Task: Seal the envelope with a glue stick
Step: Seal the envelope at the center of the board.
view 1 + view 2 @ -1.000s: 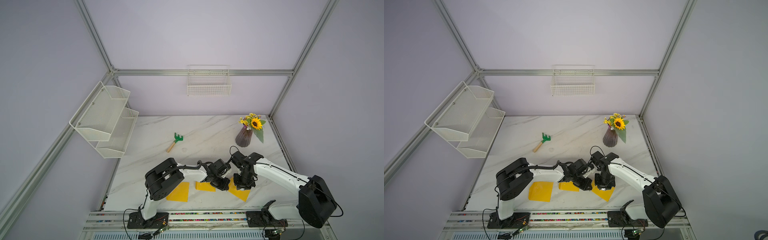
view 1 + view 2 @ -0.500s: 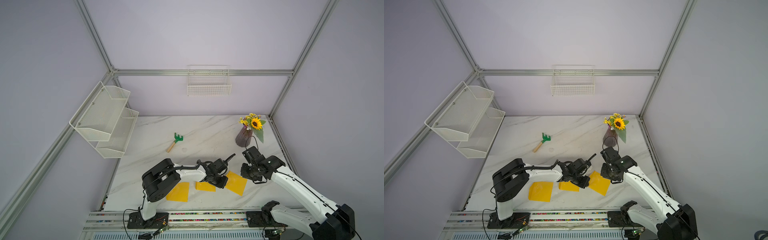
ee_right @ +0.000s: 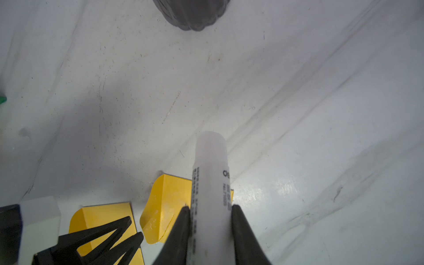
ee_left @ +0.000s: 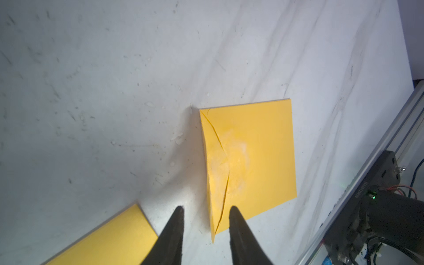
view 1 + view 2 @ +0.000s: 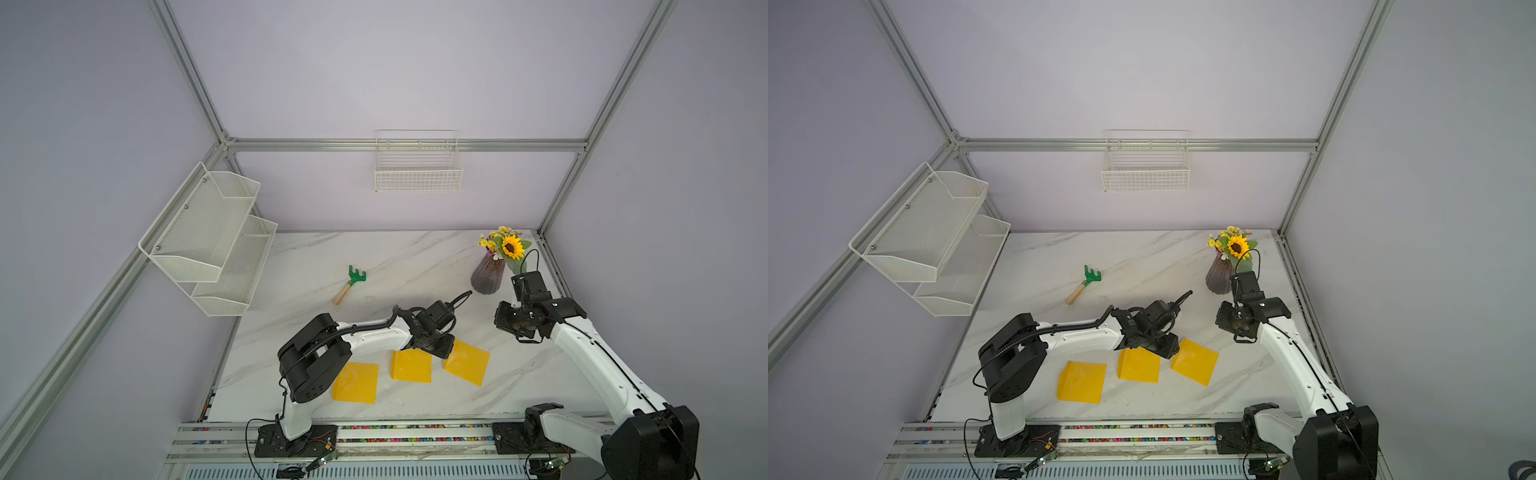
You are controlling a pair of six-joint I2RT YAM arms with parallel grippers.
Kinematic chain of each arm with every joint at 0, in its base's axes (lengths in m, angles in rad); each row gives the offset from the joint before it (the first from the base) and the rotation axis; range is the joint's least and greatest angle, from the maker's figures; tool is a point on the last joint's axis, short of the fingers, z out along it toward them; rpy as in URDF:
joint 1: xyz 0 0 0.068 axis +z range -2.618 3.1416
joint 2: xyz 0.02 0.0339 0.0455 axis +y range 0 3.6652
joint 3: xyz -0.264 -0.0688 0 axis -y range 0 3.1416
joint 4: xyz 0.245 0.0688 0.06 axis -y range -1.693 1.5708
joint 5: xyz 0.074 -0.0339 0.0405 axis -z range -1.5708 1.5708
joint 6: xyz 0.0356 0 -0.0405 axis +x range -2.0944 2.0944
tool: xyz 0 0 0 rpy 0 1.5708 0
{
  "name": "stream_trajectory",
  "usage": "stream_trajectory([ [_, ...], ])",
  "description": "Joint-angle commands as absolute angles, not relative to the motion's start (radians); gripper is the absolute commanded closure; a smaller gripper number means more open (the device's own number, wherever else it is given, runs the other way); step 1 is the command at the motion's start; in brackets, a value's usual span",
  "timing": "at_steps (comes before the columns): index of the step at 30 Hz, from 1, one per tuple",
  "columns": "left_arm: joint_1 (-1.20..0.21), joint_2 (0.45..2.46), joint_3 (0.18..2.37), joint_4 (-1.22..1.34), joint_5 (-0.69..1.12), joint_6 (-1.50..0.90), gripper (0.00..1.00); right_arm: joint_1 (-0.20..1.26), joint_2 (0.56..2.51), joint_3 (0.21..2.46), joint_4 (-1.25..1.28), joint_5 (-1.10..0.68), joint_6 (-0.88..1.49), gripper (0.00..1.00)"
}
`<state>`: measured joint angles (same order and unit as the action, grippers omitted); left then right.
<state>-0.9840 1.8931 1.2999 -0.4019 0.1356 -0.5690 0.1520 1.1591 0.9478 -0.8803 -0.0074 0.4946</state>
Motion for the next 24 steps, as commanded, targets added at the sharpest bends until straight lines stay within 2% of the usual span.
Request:
stream_trajectory([
  [1,-0.965,1.897,1.359,-0.438,0.155,-0.54,0.67,0.145,1.155,0.978,-0.825,-0.049,0.459,1.0],
  [24,-0.954,1.994,1.436,-0.511,0.232,-0.537,0.88,0.145,1.157,0.969,-0.809,-0.093,0.455,1.0],
])
